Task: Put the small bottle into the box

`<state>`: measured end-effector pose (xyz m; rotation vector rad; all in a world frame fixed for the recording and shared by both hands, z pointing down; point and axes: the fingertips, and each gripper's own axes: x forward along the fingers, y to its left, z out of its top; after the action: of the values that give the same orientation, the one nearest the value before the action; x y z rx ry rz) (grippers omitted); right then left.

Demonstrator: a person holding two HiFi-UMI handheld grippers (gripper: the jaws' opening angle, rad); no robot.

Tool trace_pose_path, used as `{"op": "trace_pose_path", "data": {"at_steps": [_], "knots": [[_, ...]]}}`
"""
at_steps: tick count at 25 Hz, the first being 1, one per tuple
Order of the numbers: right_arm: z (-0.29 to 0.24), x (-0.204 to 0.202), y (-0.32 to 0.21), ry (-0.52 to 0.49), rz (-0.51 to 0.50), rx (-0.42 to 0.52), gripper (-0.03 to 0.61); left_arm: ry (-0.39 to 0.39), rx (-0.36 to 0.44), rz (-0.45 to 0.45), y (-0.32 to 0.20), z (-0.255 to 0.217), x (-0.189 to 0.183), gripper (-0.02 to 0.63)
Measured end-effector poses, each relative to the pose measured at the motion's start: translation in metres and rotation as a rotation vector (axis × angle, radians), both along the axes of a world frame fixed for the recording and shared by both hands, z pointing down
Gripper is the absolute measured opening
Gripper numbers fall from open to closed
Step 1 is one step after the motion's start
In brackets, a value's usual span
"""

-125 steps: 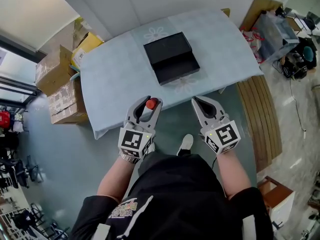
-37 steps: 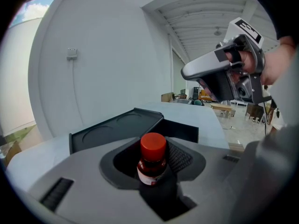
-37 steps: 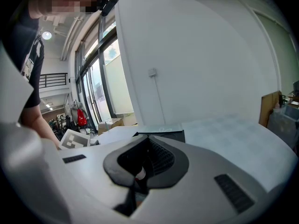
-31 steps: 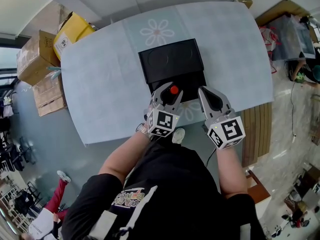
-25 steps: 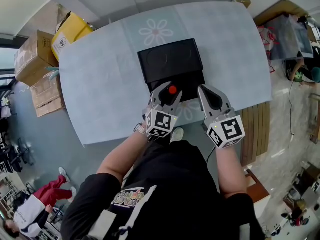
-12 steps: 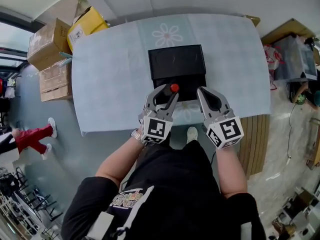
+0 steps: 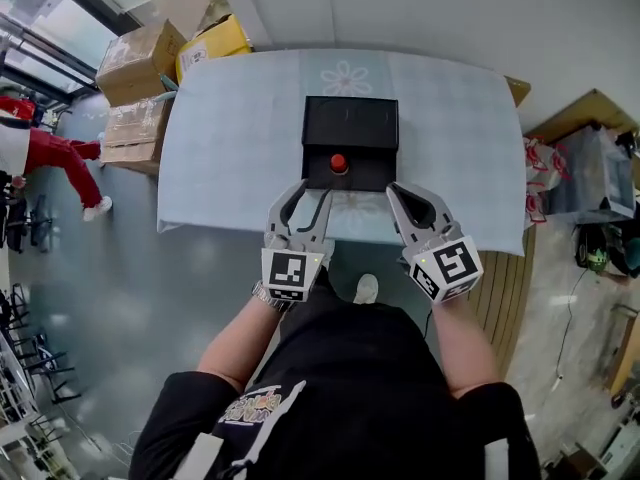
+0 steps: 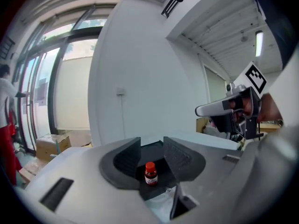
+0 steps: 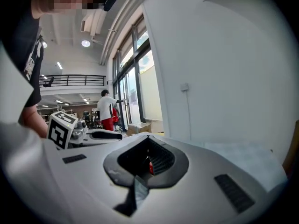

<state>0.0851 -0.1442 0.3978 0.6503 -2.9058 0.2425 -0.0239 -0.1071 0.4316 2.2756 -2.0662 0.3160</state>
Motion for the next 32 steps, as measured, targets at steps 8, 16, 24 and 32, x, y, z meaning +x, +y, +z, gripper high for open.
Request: {"op": "trace_pose_path", "data": {"at_steps": [8, 16, 24, 32], "knots": [[-0.006, 0.040, 0.042, -0.016, -0.097, 0.013, 0.008, -0.003, 0.046, -0.089, 0.061, -0.023, 0.042, 0.054], [0.004, 0.051, 0.077, -0.026, -0.152, -0.015, 0.008, 0.052, -0.018, -0.055, 0.101, -0.015, 0.075, 0.008], [0.015, 0.056, 0.103, -0.015, -0.186, -0.059, 0.008, 0.105, -0.078, -0.005, 0.120, -0.002, 0.103, 0.008], [0.020, 0.048, 0.107, 0.000, -0.216, -0.076, 0.008, 0.110, -0.080, -0.010, 0.119, -0.001, 0.097, 0.008]]}}
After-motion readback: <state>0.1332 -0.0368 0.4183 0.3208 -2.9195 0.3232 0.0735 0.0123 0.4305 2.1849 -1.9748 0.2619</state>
